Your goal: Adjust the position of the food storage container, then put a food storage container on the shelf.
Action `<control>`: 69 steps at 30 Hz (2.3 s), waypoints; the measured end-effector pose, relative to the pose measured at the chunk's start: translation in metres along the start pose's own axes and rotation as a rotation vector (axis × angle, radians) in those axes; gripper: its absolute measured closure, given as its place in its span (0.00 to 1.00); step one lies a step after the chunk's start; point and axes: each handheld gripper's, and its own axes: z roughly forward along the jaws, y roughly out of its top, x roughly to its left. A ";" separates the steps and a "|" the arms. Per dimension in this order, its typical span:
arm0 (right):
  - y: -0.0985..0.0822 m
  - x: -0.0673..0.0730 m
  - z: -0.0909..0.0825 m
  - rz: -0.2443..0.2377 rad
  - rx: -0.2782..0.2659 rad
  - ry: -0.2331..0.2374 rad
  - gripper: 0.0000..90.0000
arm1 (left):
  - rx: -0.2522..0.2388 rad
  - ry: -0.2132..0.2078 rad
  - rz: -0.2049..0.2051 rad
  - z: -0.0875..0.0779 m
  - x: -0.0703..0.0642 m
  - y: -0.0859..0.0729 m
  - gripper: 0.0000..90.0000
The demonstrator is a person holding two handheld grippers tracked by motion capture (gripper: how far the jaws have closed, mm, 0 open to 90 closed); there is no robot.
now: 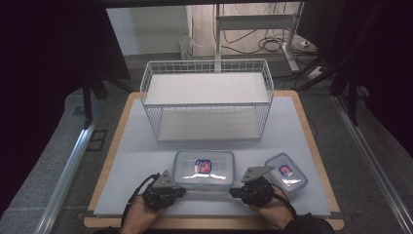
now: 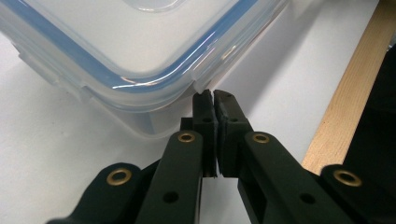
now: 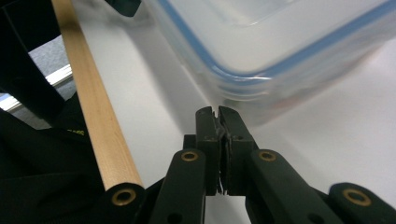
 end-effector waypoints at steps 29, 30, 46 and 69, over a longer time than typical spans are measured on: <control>-0.031 -0.058 -0.074 0.135 0.000 -0.401 0.99 | -0.077 0.132 -0.116 -0.033 0.019 -0.021 0.93; -0.031 -0.057 -0.074 0.130 -0.004 -0.395 0.99 | -0.080 0.137 -0.119 -0.033 0.019 -0.021 0.91; -0.023 -0.046 -0.061 0.067 -0.110 -0.296 0.46 | -0.100 0.255 -0.113 -0.037 0.021 -0.021 0.28; -0.022 -0.047 -0.049 0.082 -0.110 -0.241 0.20 | -0.132 0.284 -0.127 -0.038 0.026 -0.023 0.05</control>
